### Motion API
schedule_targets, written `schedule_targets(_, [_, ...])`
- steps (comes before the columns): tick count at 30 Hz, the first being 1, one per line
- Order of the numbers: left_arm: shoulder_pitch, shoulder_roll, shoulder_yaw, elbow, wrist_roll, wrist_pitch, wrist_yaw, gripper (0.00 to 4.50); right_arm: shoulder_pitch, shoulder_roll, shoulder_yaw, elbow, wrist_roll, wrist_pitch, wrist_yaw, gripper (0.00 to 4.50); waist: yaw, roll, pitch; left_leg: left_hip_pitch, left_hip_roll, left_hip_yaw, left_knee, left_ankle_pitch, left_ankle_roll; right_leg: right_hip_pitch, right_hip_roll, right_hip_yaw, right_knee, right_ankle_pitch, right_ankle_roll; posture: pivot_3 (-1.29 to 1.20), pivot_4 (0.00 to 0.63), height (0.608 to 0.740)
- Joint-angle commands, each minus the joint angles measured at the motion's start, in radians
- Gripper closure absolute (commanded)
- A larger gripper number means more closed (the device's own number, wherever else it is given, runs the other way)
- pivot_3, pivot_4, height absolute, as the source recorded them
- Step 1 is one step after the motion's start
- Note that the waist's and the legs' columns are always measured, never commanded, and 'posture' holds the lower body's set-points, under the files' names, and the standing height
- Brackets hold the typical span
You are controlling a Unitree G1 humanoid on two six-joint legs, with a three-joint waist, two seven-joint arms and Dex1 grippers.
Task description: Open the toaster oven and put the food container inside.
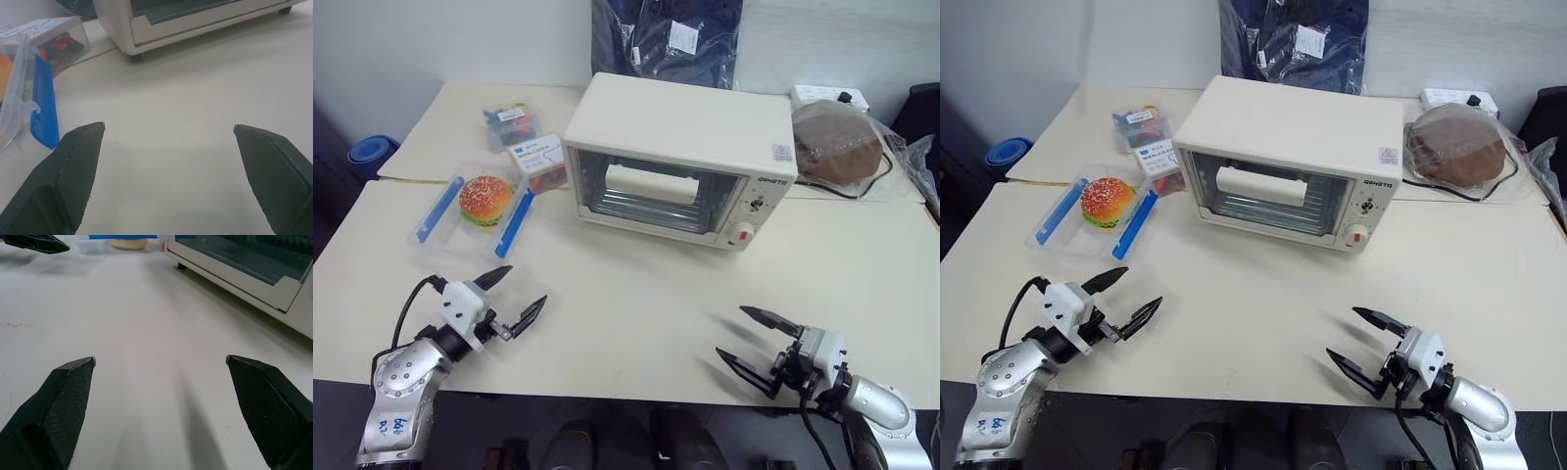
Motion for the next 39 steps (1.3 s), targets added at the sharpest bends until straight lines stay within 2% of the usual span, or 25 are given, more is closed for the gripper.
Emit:
schedule_targets(1, [-0.001, 0.022, 0.022, -0.039, -0.101, 0.048, -0.061, 0.00, -0.030, 0.008, 0.006, -0.074, 0.064, 0.060, -0.013, 0.03, 0.000, 0.000, 0.000, 0.000, 0.000, 0.000, 0.000, 0.000, 0.000, 0.000, 0.000, 0.000, 0.000, 0.000, 0.000, 0.00, 0.150, 0.740])
schedule_targets(4, [0.006, 0.080, 0.067, -0.093, -0.305, 0.228, -0.159, 0.00, -0.109, -0.012, 0.022, -0.180, 0.145, 0.217, -0.053, 0.03, -0.004, 0.000, 0.000, 0.000, 0.000, 0.000, 0.000, 0.000, 0.000, 0.000, 0.000, 0.000, 0.001, 0.000, 0.000, 0.00, 0.150, 0.740])
schedule_targets(8, [-0.038, 0.155, 0.129, -0.112, -0.387, 0.319, -0.184, 0.00, -0.260, -0.016, 0.034, -0.230, 0.202, 0.390, -0.128, 0.03, 0.000, 0.001, 0.001, 0.000, 0.001, -0.002, 0.000, 0.001, -0.001, -0.001, -0.001, -0.001, 0.001, 0.000, -0.001, 0.00, 0.150, 0.740])
schedule_targets(11, [-0.100, 0.180, 0.164, -0.126, -0.466, 0.383, -0.190, 0.00, -0.395, 0.013, 0.042, -0.200, 0.182, 0.473, -0.215, 0.03, 0.010, 0.001, 0.001, -0.001, 0.001, -0.003, 0.000, 0.001, -0.001, -0.001, -0.001, -0.002, -0.001, 0.000, -0.002, 0.00, 0.150, 0.740])
schedule_targets(19, [-0.140, 0.156, 0.159, -0.180, -0.497, 0.441, -0.168, 0.00, -0.588, 0.104, 0.083, -0.130, 0.111, 0.503, -0.282, 0.03, 0.021, 0.001, 0.001, -0.006, 0.000, -0.002, -0.002, 0.002, -0.005, -0.007, -0.001, -0.002, -0.003, 0.000, -0.001, 0.00, 0.150, 0.740])
schedule_targets(26, [-0.096, 0.121, 0.147, -0.188, -0.459, 0.429, -0.163, 0.00, -0.619, 0.161, 0.138, -0.145, 0.072, 0.415, -0.206, 0.03, 0.018, 0.001, 0.001, -0.015, 0.000, -0.001, 0.001, 0.004, -0.008, -0.017, 0.000, -0.001, 0.003, 0.000, -0.001, 0.00, 0.150, 0.740])
schedule_targets(32, [-0.116, 0.117, 0.166, -0.171, -0.481, 0.445, -0.152, 0.00, -0.499, 0.062, 0.184, -0.191, 0.027, 0.349, -0.039, 0.03, 0.022, 0.001, 0.001, -0.015, 0.000, -0.001, 0.002, 0.003, -0.005, -0.017, 0.000, -0.002, 0.004, 0.000, -0.001, 0.00, 0.150, 0.740])
schedule_targets(34, [-0.142, 0.124, 0.175, -0.158, -0.474, 0.412, -0.176, 0.39, -0.469, 0.031, 0.193, -0.189, 0.005, 0.322, -0.001, 0.00, 0.022, 0.001, 0.001, -0.015, 0.000, -0.002, 0.003, 0.003, -0.005, -0.017, 0.000, -0.002, 0.005, 0.000, -0.001, 0.00, 0.150, 0.740])
schedule_targets(36, [-0.275, 0.159, 0.182, -0.095, -0.475, 0.422, -0.161, 0.85, -0.437, 0.000, 0.193, -0.175, -0.023, 0.280, 0.034, 0.00, 0.026, 0.001, 0.001, -0.015, 0.000, -0.002, 0.004, 0.003, -0.005, -0.017, 0.000, -0.002, 0.006, 0.000, -0.001, 0.00, 0.150, 0.740])
schedule_targets(39, [-0.448, 0.185, 0.103, 0.017, -0.387, 0.418, -0.151, 1.72, -0.425, -0.014, 0.182, -0.159, -0.039, 0.255, 0.040, 0.00, 0.025, 0.001, 0.001, -0.016, 0.000, -0.004, 0.008, 0.003, -0.005, -0.016, 0.001, -0.004, 0.009, 0.000, -0.002, 0.00, 0.150, 0.740])
